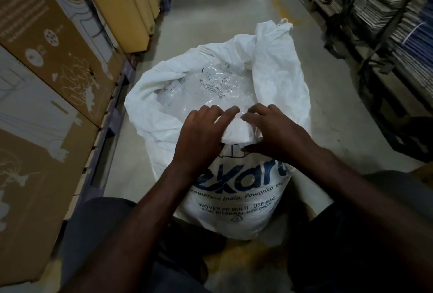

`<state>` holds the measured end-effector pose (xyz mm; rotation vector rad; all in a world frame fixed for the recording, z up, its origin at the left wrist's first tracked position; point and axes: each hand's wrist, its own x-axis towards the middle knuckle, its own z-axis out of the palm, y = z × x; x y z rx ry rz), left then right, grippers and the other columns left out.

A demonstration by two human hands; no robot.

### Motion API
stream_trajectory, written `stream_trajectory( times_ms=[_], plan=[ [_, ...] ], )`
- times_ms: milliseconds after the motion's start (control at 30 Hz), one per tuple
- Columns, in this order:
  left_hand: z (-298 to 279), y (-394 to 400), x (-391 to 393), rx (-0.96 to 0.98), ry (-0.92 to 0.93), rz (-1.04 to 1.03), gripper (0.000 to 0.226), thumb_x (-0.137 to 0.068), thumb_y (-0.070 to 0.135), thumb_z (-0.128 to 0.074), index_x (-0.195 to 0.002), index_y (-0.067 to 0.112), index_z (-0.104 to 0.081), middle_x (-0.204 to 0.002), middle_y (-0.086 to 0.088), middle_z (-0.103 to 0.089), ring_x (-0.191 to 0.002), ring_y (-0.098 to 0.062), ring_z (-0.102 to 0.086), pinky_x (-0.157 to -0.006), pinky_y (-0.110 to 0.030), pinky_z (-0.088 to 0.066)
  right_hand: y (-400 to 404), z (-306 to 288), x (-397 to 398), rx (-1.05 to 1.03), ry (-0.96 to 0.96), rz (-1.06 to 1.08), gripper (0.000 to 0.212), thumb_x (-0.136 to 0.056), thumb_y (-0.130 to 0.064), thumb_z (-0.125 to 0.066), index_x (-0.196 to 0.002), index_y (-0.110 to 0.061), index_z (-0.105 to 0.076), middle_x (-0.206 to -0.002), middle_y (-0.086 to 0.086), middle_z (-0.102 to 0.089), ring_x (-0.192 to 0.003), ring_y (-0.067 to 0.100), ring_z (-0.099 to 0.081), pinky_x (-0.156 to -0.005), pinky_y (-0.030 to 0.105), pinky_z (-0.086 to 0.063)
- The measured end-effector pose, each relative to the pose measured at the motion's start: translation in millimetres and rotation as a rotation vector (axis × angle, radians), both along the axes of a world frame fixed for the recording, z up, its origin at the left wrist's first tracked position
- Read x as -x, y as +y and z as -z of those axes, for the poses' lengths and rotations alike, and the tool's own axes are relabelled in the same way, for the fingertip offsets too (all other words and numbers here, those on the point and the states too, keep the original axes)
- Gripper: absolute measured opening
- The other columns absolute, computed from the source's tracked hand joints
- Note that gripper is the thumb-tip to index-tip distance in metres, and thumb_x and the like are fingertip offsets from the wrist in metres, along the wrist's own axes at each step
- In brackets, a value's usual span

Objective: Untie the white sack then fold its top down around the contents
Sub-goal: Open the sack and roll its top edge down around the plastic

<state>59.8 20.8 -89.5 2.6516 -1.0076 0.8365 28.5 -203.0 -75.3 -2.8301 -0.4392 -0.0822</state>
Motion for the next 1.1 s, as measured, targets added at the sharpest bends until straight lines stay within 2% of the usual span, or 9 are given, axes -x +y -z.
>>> stream_trajectory(
  times_ms=[167, 267, 333, 433, 500, 567, 633, 933, 1100],
  plan=[
    [-10.5, 15.2, 14.7, -0.033, 0.405, 0.075, 0.089, -0.087, 0.066, -0.070, -0.164, 0.030, -0.044, -0.130, 0.000, -0.055, -0.118, -0.022, -0.054, -0.101, -0.042, -0.045, -1.6, 14.1, -9.7, 0.039, -0.294, -0.061, 0.046, -0.073, -0.033, -0.079, -0.115, -0.025, -0.061, -0.104, -0.002, -0.058, -0.099, 0.024, -0.060, -0.100, 0.040, -0.040],
    [-14.4, 21.9, 18.6, 0.056, 0.709, 0.013, 0.068, -0.087, 0.085, -0.063, -0.140, 0.043, -0.055, -0.135, 0.010, -0.059, -0.119, -0.013, -0.061, -0.100, -0.040, -0.053, 8.6, 23.6, -2.8, 0.049, -0.291, -0.120, 0.054, -0.070, -0.010, -0.077, -0.115, -0.023, -0.051, -0.091, 0.003, -0.055, -0.075, 0.029, -0.060, -0.056, 0.034, -0.036],
    [-14.5, 22.0, 17.3, 0.055, 0.829, -0.013, 0.057, -0.086, 0.079, -0.069, -0.130, 0.046, -0.054, -0.126, 0.014, -0.065, -0.111, -0.012, -0.065, -0.095, -0.044, -0.057, 15.0, 31.1, 2.0, 0.064, -0.345, -0.179, 0.063, -0.066, -0.004, -0.078, -0.117, -0.023, -0.046, -0.087, 0.005, -0.054, -0.065, 0.028, -0.056, -0.050, 0.030, -0.030],
    [-14.5, 18.4, 16.2, -0.048, 0.719, -0.017, 0.060, -0.090, 0.065, -0.074, -0.145, 0.048, -0.054, -0.129, 0.011, -0.073, -0.117, -0.016, -0.069, -0.097, -0.044, -0.055, 16.9, 29.5, 1.3, 0.075, -0.284, -0.204, 0.072, -0.069, -0.010, -0.081, -0.129, -0.026, -0.044, -0.094, 0.002, -0.055, -0.073, 0.026, -0.060, -0.054, 0.032, -0.038],
    [-14.1, 13.6, 17.0, -0.088, 0.618, -0.022, 0.052, -0.093, 0.052, -0.073, -0.143, 0.045, -0.060, -0.122, 0.007, -0.079, -0.112, -0.020, -0.074, -0.092, -0.041, -0.054, 9.9, 21.7, -6.5, 0.134, -0.118, -0.289, 0.068, -0.076, -0.040, -0.081, -0.133, -0.031, -0.044, -0.109, -0.005, -0.059, -0.098, 0.023, -0.066, -0.082, 0.039, -0.051],
    [-9.7, 8.9, 19.9, -0.110, 0.574, -0.001, 0.045, -0.093, 0.043, -0.073, -0.136, 0.046, -0.061, -0.113, 0.005, -0.080, -0.104, -0.024, -0.075, -0.082, -0.037, -0.052, -10.2, 11.1, -22.8, 0.290, 0.082, -0.331, 0.080, -0.071, -0.066, -0.079, -0.137, -0.035, -0.045, -0.128, -0.010, -0.061, -0.123, 0.014, -0.060, -0.120, 0.057, -0.030],
    [-6.2, 7.0, 22.2, -0.091, 0.561, 0.022, 0.033, -0.093, 0.037, -0.071, -0.124, 0.042, -0.059, -0.104, 0.007, -0.076, -0.095, -0.023, -0.072, -0.071, -0.035, -0.047, -36.7, 2.4, -42.8, 0.467, 0.193, -0.278, 0.088, -0.066, -0.081, -0.075, -0.138, -0.038, -0.049, -0.134, -0.012, -0.062, -0.131, 0.010, -0.057, -0.125, 0.063, -0.011],
    [1.9, -47.2, -49.2, 0.069, 0.248, -0.001, 0.032, -0.093, 0.021, -0.067, -0.122, 0.031, -0.073, -0.088, -0.001, -0.070, -0.085, -0.031, -0.071, -0.068, -0.038, -0.043, -116.9, -3.1, -11.5, 0.525, -0.142, 0.209, 0.065, -0.087, -0.079, -0.042, -0.081, -0.023, -0.075, -0.076, 0.006, -0.075, -0.074, 0.032, -0.073, -0.075, 0.034, -0.053],
    [-20.5, -80.8, -80.7, 0.096, 0.075, 0.025, 0.041, -0.082, 0.007, -0.067, -0.115, 0.028, -0.077, -0.084, -0.002, -0.067, -0.082, -0.034, -0.065, -0.071, -0.041, -0.037, -90.5, 4.1, 28.3, 0.366, -0.163, 0.492, 0.065, -0.089, -0.074, -0.050, -0.070, -0.014, -0.069, -0.064, 0.015, -0.067, -0.062, 0.038, -0.067, -0.057, 0.033, -0.039]
  ],
)
